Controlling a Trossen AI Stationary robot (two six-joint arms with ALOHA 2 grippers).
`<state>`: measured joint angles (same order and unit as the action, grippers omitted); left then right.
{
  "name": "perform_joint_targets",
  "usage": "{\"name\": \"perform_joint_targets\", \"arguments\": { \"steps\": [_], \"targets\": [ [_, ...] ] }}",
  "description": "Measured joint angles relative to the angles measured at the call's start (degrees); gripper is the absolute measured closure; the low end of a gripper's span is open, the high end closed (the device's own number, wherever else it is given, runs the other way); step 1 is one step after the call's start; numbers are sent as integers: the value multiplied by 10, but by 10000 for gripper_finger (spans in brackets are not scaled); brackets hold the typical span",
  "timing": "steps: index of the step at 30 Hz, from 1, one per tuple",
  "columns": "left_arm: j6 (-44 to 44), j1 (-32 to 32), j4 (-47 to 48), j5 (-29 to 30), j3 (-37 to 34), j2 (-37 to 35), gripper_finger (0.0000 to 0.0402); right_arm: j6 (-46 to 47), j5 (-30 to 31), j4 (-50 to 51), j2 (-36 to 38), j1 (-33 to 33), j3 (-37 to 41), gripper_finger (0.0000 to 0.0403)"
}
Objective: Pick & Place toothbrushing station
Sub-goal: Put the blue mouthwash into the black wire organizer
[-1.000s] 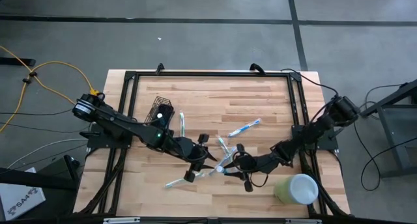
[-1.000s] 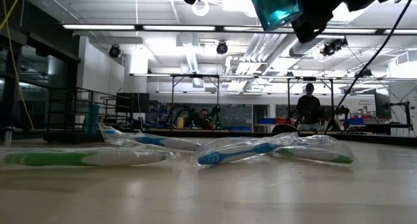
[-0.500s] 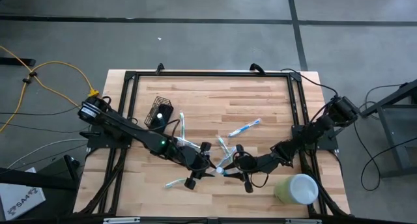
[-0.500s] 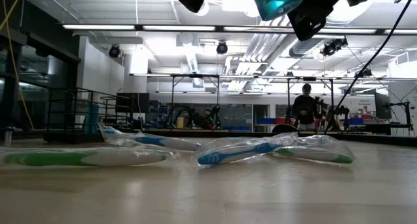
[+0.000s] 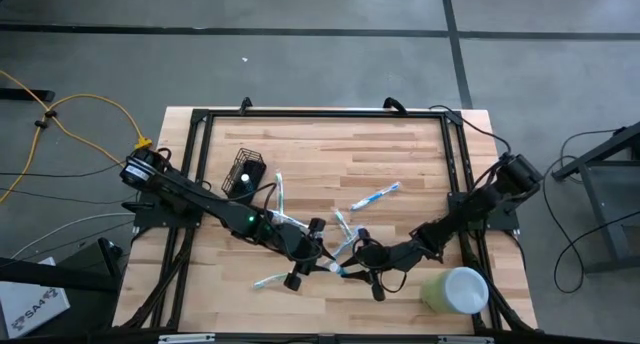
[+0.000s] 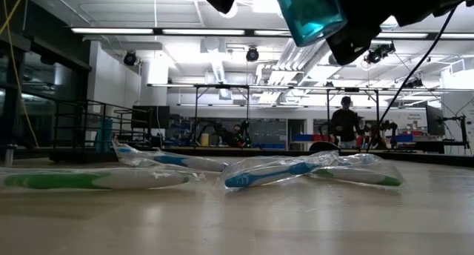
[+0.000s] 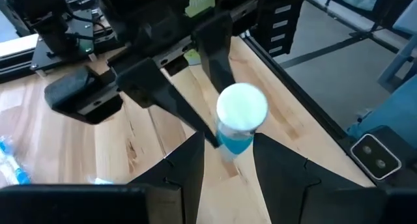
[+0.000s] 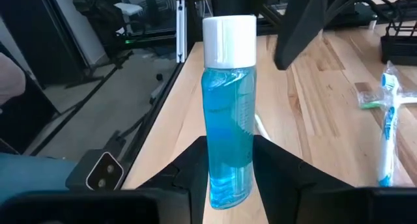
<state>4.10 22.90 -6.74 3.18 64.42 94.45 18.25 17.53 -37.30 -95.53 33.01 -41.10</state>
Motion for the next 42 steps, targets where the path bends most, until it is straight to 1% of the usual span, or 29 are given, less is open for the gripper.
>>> {"name": "perform_joint_targets", "arguments": {
  "steps": [2, 7, 11, 18, 26, 30, 35, 42],
  "targets": [
    [-5, 0, -1, -11, 0, 0, 275, -2, 0, -6, -5, 0, 0, 298],
    [-5, 0, -2, -15, 0, 0, 275, -5, 0, -13, -5, -3, 0, 298],
    [-5, 0, -7, -29, 0, 0, 275, -5, -3, -16, -5, -7, 0, 298],
    [-5, 0, -10, -32, 0, 0, 275, -16, -3, -29, -5, -9, 0, 298],
    [-5, -6, -43, -50, 0, 28, 275, -20, -5, -33, -5, -12, 0, 298],
    [-9, -12, -49, -56, 0, 29, 275, -20, 1, -38, -5, -13, 0, 298],
    [-9, -16, -75, -84, 0, 29, 275, -20, -1, -42, -5, -13, 0, 298],
    [-9, -21, -77, -89, 0, 29, 275, -27, 0, -37, -5, -13, 0, 298]
  ]
}}
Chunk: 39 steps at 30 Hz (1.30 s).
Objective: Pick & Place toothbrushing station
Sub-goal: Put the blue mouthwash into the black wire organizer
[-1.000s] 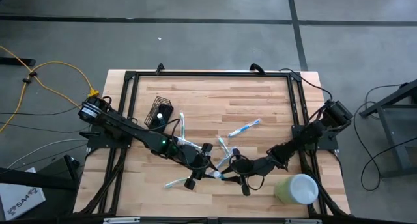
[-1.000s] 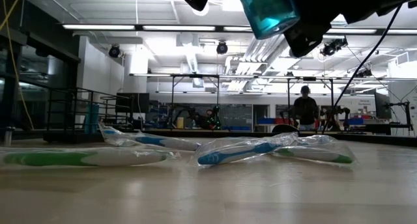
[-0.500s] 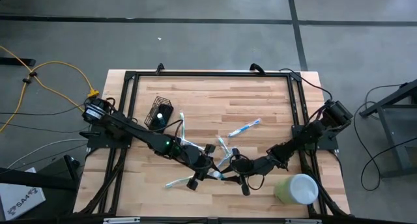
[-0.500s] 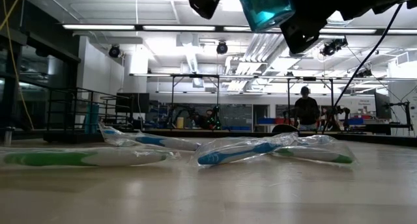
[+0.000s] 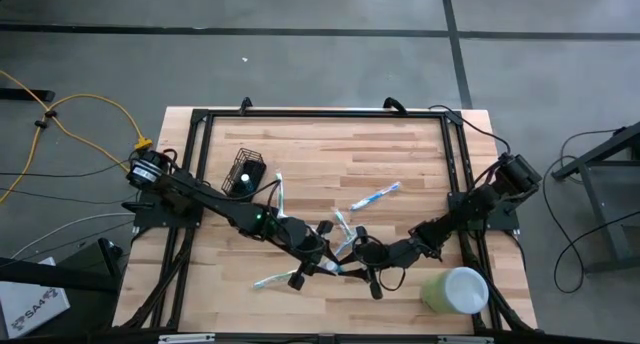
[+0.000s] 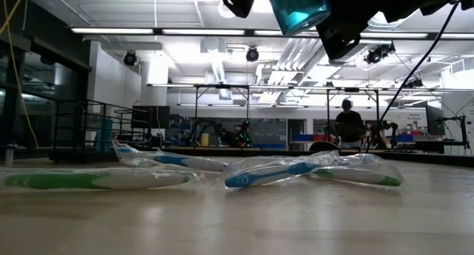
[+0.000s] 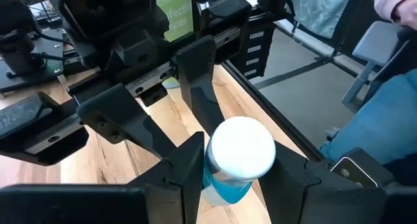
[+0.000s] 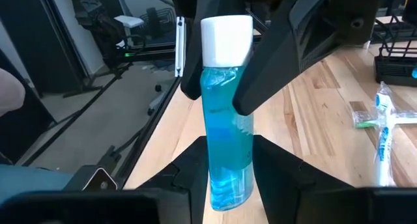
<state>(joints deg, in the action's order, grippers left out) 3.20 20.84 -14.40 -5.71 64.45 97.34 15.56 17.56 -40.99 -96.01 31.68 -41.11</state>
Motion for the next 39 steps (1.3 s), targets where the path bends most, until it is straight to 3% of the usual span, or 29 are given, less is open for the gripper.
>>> {"name": "perform_joint_targets", "arguments": {
  "steps": [39],
  "targets": [
    [-6, 0, 1, 3, 0, 0, 307, -1, -11, 0, 0, 0, 0, 298]
  ]
}}
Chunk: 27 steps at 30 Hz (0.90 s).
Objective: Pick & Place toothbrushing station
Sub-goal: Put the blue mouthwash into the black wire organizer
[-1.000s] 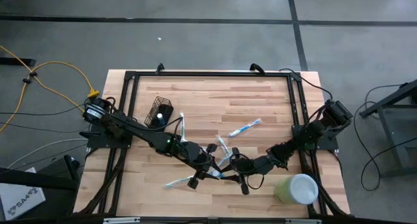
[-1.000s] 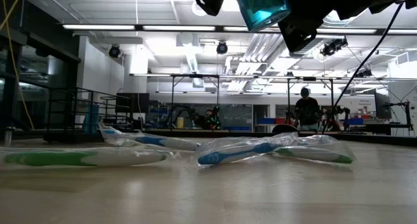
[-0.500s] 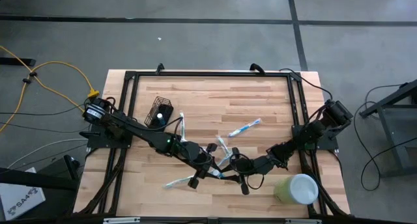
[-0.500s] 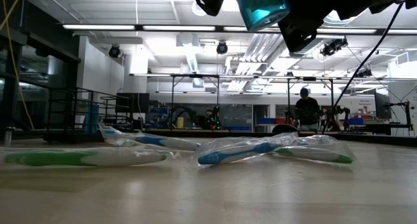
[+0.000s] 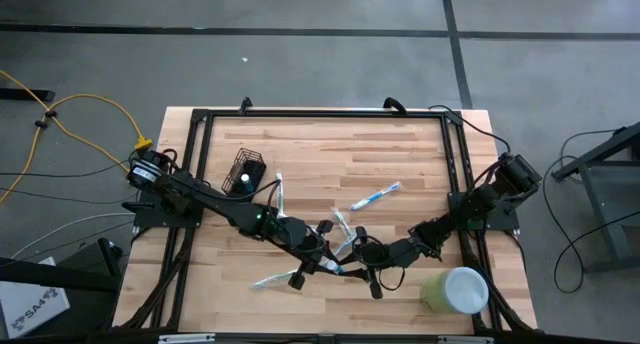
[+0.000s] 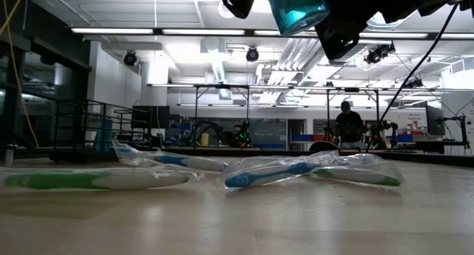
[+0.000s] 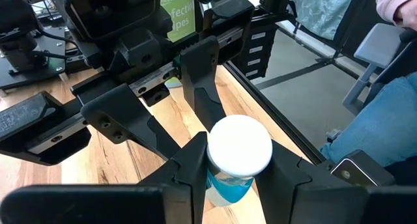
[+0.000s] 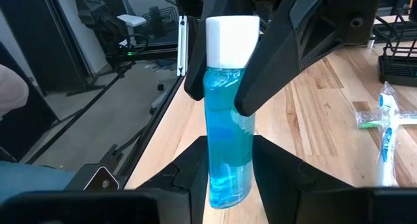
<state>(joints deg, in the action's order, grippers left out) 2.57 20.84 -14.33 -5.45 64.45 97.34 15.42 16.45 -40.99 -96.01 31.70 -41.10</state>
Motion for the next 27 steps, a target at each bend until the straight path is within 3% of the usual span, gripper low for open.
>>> {"name": "perform_joint_targets", "arguments": {
  "steps": [20, 27],
  "targets": [
    [0, 1, 0, 0, 0, 0, 309, -1, -14, 0, 0, 0, 0, 296],
    [0, 4, 3, -5, 0, 0, 309, -2, -20, 1, 0, 1, 0, 257]
  ]
}}
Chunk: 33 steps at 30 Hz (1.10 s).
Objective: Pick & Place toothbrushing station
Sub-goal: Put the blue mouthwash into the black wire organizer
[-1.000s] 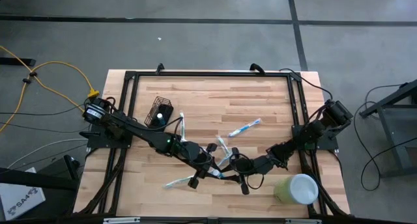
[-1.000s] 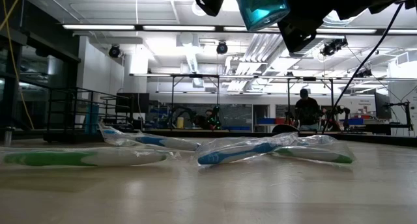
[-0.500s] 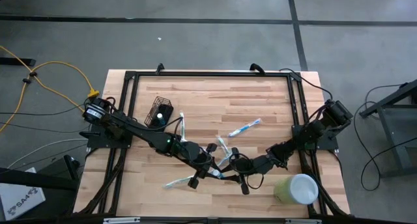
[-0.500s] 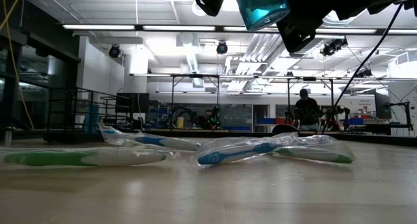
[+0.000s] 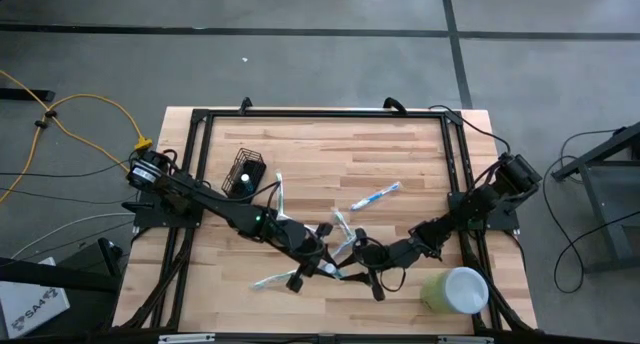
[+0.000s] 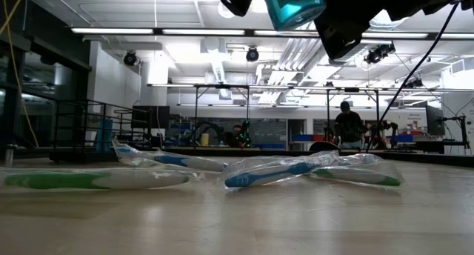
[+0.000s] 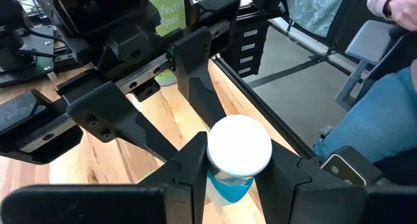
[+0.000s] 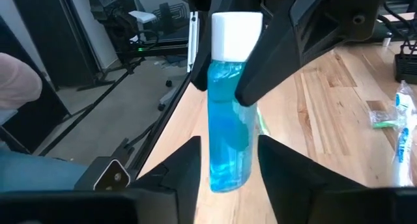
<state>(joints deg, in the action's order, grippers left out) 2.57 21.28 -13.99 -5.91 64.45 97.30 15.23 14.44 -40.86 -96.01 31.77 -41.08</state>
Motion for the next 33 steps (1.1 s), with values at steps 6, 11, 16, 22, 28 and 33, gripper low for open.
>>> {"name": "perform_joint_targets", "arguments": {
  "steps": [6, 11, 16, 22, 28, 33],
  "targets": [
    [-9, -1, -1, 2, 0, 0, 309, 0, 2, 0, 0, 0, 0, 227],
    [-11, 0, 17, 19, 0, 0, 309, -1, 2, 3, 0, 0, 0, 222],
    [-22, -1, 42, 43, 0, 0, 309, -1, 4, 22, 0, 0, 0, 225],
    [-27, 4, 74, 46, 0, -17, 309, -4, 6, 69, 15, 0, 0, 225],
    [-43, 12, 135, 80, 0, -66, 309, -4, 6, 105, 28, 0, 0, 227],
    [-66, 15, 194, 143, 0, -109, 309, -1, 4, 111, 30, 0, 0, 227]
  ]
}}
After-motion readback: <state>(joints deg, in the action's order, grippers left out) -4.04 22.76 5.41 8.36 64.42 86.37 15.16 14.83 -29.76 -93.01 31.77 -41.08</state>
